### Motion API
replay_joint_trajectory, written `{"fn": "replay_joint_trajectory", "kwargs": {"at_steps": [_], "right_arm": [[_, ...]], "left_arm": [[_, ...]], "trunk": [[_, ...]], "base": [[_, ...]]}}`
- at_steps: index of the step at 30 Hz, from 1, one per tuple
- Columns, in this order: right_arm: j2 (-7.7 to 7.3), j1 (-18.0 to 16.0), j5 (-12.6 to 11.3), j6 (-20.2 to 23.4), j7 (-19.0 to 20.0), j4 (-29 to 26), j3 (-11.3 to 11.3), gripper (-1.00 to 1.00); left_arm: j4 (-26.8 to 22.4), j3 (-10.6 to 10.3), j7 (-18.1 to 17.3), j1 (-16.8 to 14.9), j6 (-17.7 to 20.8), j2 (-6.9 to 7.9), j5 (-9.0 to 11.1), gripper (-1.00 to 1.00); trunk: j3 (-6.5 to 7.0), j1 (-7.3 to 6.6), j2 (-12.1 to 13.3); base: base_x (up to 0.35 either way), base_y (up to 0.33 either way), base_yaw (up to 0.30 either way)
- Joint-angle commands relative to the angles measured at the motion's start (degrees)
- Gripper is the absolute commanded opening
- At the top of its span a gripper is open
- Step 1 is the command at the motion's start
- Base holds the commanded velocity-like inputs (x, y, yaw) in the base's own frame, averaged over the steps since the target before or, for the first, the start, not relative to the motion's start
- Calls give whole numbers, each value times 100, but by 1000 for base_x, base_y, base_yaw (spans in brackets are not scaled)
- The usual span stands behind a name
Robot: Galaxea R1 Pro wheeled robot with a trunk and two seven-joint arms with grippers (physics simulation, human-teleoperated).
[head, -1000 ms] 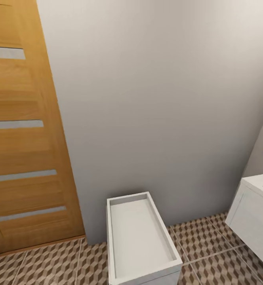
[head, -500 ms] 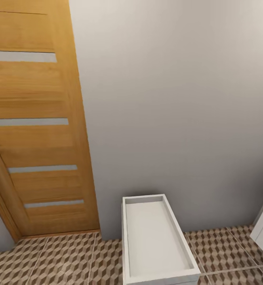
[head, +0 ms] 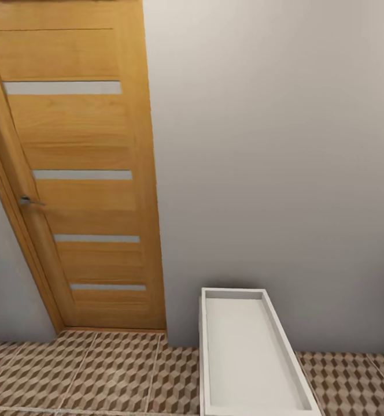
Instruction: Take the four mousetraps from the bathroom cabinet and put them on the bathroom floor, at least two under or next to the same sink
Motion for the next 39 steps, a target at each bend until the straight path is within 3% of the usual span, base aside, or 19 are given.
{"fn": "replay_joint_trajectory", "kwargs": {"at_steps": [1,20,39], "right_arm": [[-1,-7,-7,-32,-14,18,33,100],[3,-1,7,-24,9,25,40,100],[105,79,323,-23,78,26,42,100]], "left_arm": [[4,-46,-21,-4,-7,-17,61,100],[4,-38,-10,-3,-45,-153,73,100],[-4,-29,5,-4,-50,-156,97,100]], "trunk": [[-6,0,-4],[-6,0,-4],[-6,0,-4]], "base": [[0,0,284],[0,0,284],[0,0,284]]}}
